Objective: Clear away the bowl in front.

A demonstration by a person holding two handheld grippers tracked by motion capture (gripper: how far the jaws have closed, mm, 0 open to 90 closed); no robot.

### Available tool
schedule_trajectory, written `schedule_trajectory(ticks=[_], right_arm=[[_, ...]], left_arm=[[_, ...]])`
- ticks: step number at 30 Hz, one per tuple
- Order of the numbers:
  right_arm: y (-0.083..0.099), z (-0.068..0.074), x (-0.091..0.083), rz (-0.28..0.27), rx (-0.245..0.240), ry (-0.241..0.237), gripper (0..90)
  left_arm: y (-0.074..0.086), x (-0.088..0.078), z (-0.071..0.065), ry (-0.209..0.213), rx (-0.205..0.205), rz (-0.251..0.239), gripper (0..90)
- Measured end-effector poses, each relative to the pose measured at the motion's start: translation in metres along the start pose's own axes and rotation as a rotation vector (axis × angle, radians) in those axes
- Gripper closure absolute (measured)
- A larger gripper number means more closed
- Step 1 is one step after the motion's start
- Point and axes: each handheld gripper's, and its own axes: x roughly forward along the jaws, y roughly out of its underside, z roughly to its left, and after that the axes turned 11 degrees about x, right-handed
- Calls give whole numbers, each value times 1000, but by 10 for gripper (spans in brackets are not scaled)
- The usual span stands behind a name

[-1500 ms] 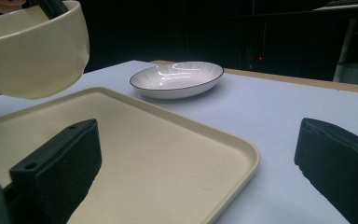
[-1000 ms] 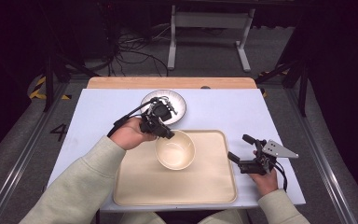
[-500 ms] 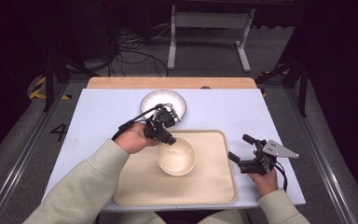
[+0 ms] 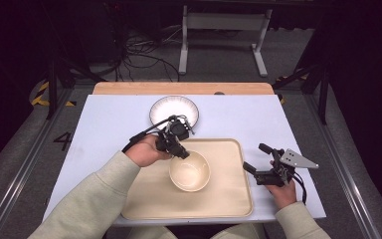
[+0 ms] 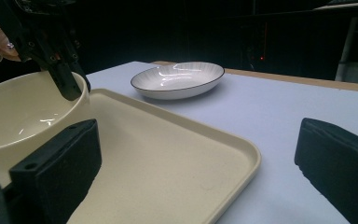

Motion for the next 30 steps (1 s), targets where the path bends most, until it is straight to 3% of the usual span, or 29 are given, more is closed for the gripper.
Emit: schedule_trajectory(ticks=[10, 19, 30], right_arm=[[0, 0, 0, 1, 1, -1, 8], [0, 0, 1, 4, 2, -2, 8], [0, 0, 1, 5, 2, -2, 8]], left_arm=[[0, 4, 0, 10, 0, 9, 819], [6, 7, 3, 25, -24, -3, 821], [9, 12, 6, 11, -38, 36, 809]])
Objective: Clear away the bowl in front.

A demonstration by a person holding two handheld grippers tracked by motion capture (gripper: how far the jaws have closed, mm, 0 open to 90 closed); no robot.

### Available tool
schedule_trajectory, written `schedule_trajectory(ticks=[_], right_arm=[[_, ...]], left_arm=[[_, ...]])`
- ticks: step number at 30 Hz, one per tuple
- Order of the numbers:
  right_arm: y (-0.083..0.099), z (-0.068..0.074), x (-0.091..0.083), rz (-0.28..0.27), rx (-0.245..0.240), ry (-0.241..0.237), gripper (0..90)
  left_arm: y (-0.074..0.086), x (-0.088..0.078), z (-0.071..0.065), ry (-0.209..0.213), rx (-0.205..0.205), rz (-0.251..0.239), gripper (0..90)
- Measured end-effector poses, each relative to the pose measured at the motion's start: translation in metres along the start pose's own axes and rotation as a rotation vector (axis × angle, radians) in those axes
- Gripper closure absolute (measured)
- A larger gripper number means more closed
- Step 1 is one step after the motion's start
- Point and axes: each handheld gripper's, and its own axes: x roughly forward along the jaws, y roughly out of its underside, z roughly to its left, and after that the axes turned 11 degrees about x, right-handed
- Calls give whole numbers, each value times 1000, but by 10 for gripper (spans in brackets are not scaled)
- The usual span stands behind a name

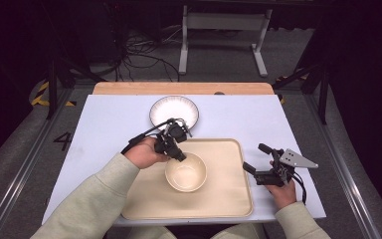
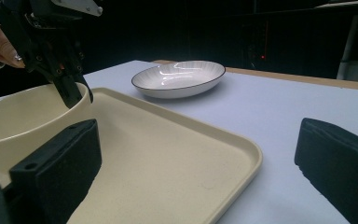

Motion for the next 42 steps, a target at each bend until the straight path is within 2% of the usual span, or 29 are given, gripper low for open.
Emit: schedule_trajectory(ticks=[5, 9, 14, 18, 24, 32, 38, 42], right_arm=[[0, 0, 0, 0, 1, 0, 8], [0, 0, 0, 1, 0, 1, 8], [0, 0, 0, 3, -1, 2, 8], [0, 0, 0, 3, -2, 3, 8], [0, 0, 1, 5, -1, 1, 8], [0, -1, 3, 14, -2, -4, 8], [0, -1, 3, 15, 1, -12, 8], [-1, 0, 3, 13, 1, -15, 8]], left_arm=[[1, 3, 2, -17, 2, 26, 798], [2, 1, 3, -6, -11, 5, 790], [2, -1, 2, -15, -14, -4, 711], [3, -3, 2, -20, 0, -12, 659], [11, -13, 1, -36, -8, -66, 612], [28, -35, -12, -100, -19, -167, 603], [42, -47, -21, -149, -26, -249, 560], [53, -55, -27, -188, -45, -304, 561]])
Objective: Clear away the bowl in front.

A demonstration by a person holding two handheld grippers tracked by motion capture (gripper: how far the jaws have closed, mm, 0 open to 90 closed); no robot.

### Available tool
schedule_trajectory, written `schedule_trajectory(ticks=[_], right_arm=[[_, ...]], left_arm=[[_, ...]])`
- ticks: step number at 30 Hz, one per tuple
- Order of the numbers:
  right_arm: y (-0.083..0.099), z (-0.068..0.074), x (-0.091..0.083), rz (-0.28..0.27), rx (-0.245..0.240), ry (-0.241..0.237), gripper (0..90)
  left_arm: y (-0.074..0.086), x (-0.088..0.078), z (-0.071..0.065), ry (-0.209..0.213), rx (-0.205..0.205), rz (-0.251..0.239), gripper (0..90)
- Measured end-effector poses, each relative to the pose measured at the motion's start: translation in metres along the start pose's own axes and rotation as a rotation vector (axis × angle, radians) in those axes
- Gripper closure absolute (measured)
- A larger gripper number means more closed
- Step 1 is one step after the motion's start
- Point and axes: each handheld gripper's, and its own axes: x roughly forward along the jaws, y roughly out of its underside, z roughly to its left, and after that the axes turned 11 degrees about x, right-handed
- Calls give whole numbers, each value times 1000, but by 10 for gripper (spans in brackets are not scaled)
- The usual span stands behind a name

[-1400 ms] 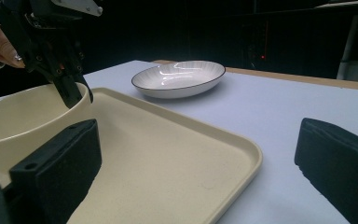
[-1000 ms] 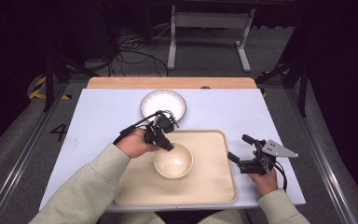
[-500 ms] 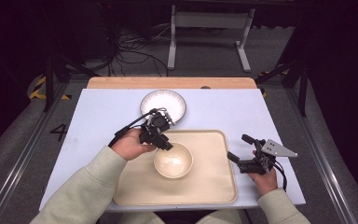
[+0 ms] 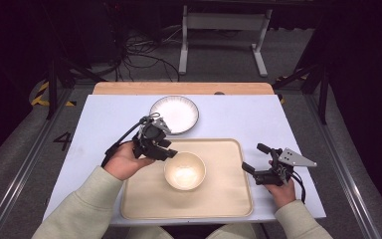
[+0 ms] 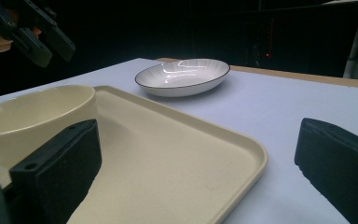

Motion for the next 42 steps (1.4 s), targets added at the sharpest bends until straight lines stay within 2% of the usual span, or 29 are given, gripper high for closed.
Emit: schedule_trajectory(ticks=[6, 7, 10, 12, 13, 16, 18, 20, 25, 27, 33, 40, 42], right_arm=[[0, -1, -1, -3, 3, 1, 8], [0, -1, -1, -4, 2, 1, 8], [0, -1, -1, -5, 5, 1, 8], [0, -1, -2, -8, 5, 1, 8], [0, -1, -2, -9, 6, 0, 8], [0, -1, -2, -10, 4, 2, 8], [0, -1, -2, -10, 3, 1, 8], [0, -1, -2, -10, 3, 1, 7], [-1, 0, -3, -9, 0, 4, 8], [-1, 0, -3, -9, 0, 5, 8], [-1, 0, -4, -12, -7, 8, 7], [-1, 2, -4, -14, -31, 13, 2], [-1, 2, -4, -13, -36, 15, 0]], left_arm=[[14, -15, -4, -35, -9, -95, 544], [16, -18, -3, -38, 5, -111, 538], [24, -25, -4, -60, 3, -148, 505], [31, -28, -4, -67, -1, -193, 468], [35, -30, -4, -84, 2, -214, 451], [45, -35, -4, -103, -16, -259, 420], [52, -39, -5, -132, -20, -302, 402], [61, -41, -5, -143, -35, -367, 371], [77, -39, -7, -193, -23, -442, 306], [81, -38, -8, -194, -25, -455, 294], [103, -33, -7, -213, -46, -555, 232], [123, -32, -7, -227, -52, -630, 145], [130, -30, -8, -250, -62, -656, 135]])
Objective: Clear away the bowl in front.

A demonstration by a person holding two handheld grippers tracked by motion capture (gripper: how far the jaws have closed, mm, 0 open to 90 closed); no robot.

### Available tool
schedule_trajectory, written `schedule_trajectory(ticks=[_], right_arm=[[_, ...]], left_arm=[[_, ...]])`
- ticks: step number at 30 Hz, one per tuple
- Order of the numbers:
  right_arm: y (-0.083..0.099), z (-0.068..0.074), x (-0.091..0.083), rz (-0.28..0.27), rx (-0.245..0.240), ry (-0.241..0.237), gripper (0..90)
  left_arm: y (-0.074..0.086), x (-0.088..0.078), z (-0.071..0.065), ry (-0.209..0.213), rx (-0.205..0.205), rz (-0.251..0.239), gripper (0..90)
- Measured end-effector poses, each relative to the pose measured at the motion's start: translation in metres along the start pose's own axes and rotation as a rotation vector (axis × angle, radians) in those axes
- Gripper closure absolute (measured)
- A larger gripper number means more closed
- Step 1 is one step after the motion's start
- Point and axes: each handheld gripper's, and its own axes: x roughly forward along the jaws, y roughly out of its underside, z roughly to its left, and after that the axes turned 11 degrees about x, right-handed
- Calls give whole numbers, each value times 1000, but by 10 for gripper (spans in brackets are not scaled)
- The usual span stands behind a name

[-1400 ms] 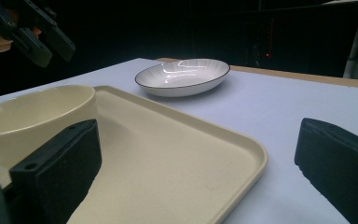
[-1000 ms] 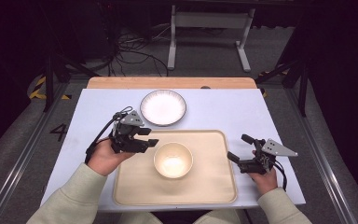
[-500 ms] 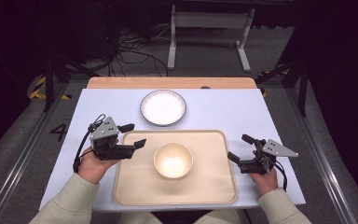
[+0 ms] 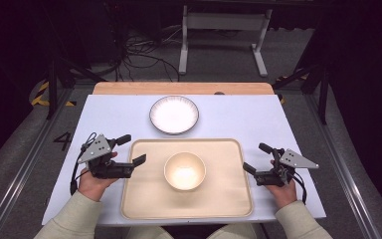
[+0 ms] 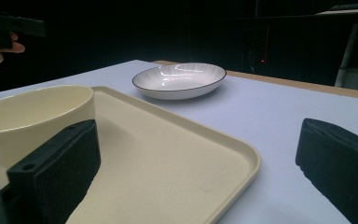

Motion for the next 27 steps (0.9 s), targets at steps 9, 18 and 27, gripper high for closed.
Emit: schedule_trajectory(ticks=[9, 18, 27], right_arm=[[-1, 2, -1, 1, -26, 7, 0], [-3, 3, -5, -7, -56, 9, 0], [-3, 3, -5, -9, -52, 12, 0]], left_arm=[[23, -8, 10, -21, -60, -4, 133], [52, -21, 15, -35, -57, 9, 122], [64, -19, 19, -30, -80, 40, 114]])
